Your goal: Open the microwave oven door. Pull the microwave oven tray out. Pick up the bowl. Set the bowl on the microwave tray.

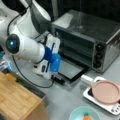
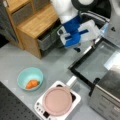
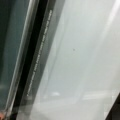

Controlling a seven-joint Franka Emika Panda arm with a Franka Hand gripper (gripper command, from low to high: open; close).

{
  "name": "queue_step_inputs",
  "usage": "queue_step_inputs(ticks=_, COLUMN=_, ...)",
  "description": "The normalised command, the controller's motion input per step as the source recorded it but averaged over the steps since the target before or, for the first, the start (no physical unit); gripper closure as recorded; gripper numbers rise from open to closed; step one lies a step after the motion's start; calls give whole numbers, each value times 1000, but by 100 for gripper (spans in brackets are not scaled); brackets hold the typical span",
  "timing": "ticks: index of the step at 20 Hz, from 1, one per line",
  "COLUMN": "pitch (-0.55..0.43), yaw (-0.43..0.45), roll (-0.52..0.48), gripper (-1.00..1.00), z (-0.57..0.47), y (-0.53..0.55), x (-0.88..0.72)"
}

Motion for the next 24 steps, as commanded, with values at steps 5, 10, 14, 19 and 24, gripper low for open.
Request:
queue_step_inputs(ticks=5, pitch=110, yaw=317, roll=116, gripper=-100, z=35, y=-252, x=214)
queue_step_inputs(ticks=10, pitch=44, yaw=299, roll=245, gripper=-100, z=122, y=52, x=0)
queue_step_inputs(ticks=14, pitch=-82, yaw=249, roll=311, gripper=-100, z=127, y=313, x=-119)
queue_step_inputs(ticks=19, pitch=-189, yaw=174, roll=279, gripper=-100, z=-28, y=283, x=-30)
queue_step_inputs(ticks=24, pitch=-214, yaw=144, roll=327, gripper=-100, z=-180, y=151, x=27)
